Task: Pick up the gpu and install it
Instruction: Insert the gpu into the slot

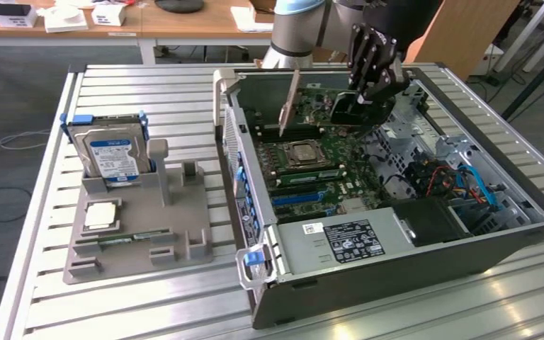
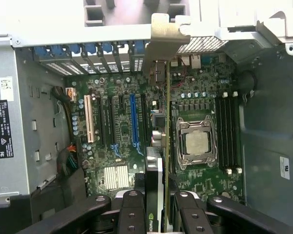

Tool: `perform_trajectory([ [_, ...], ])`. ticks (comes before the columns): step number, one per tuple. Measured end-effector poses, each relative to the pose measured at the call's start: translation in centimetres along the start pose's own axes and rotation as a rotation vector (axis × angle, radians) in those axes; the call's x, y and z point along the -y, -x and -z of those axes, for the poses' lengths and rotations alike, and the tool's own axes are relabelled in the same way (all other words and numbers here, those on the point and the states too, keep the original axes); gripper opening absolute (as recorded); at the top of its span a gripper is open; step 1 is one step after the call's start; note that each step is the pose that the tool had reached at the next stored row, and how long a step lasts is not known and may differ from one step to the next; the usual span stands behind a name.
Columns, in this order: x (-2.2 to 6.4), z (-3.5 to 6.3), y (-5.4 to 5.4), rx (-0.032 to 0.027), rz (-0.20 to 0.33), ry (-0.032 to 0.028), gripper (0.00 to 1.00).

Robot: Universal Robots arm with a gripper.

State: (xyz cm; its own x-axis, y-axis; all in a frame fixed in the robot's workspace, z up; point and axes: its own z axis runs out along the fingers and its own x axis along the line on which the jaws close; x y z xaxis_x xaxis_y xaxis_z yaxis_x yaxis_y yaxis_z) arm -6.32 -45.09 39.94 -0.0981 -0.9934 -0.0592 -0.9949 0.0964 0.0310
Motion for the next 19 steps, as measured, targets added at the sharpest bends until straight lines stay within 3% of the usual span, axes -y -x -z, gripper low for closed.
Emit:
perform_trajectory([
  [9,0.05,-1.47,-0.1,0.0001,0.000,-0.0001,0.27],
  [19,0.06,-2.02,-0.1,-0.0013,0.049,0.0028,0.27],
])
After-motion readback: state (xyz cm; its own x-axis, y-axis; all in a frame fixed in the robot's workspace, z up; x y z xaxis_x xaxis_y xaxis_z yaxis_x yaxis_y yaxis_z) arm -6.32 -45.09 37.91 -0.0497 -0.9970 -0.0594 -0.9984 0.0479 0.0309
